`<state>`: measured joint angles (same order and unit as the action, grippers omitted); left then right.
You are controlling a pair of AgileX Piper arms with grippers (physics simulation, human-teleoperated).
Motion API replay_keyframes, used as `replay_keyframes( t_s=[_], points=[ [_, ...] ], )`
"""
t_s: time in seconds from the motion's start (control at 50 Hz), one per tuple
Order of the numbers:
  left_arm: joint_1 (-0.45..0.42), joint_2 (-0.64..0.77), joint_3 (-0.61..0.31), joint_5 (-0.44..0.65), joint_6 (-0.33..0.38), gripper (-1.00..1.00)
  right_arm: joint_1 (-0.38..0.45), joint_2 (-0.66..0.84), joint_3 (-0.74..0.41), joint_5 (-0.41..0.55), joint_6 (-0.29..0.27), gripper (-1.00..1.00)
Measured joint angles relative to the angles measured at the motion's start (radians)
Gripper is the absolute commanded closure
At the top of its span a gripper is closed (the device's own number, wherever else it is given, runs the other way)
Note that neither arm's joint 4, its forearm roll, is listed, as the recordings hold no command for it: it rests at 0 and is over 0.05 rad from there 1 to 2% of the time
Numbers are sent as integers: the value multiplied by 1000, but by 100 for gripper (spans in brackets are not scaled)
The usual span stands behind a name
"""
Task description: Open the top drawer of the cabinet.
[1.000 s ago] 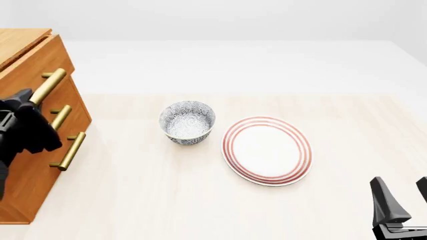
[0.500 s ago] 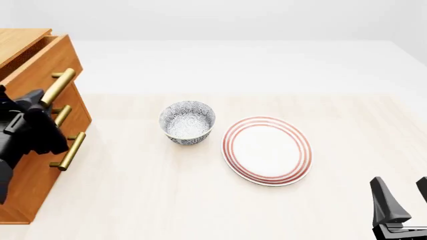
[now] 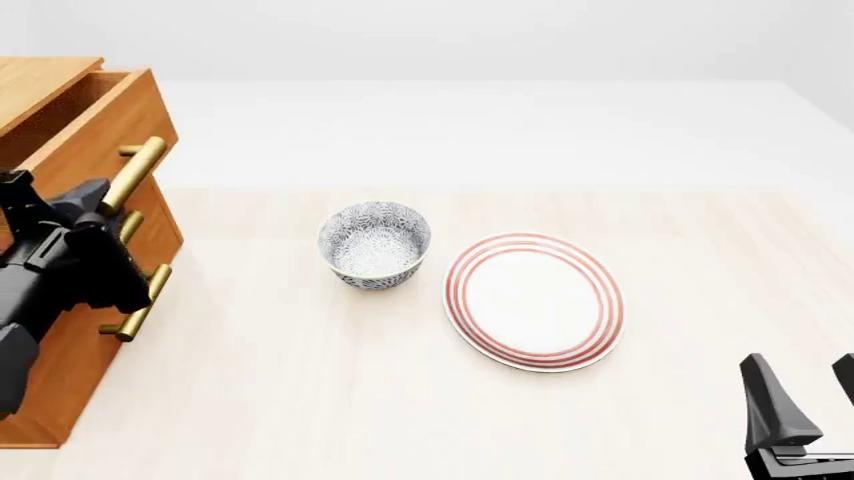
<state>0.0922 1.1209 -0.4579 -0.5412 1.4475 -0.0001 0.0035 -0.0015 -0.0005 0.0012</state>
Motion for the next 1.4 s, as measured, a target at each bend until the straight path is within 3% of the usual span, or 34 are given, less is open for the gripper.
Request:
replay_keyframes(
  t_s=[0.88,1.4],
  points=[
    [-133,15,32,-87,52,100,0,0,0,0,0,-100],
    [-211,12,23,-65,62,100,0,0,0,0,0,-100]
  ],
)
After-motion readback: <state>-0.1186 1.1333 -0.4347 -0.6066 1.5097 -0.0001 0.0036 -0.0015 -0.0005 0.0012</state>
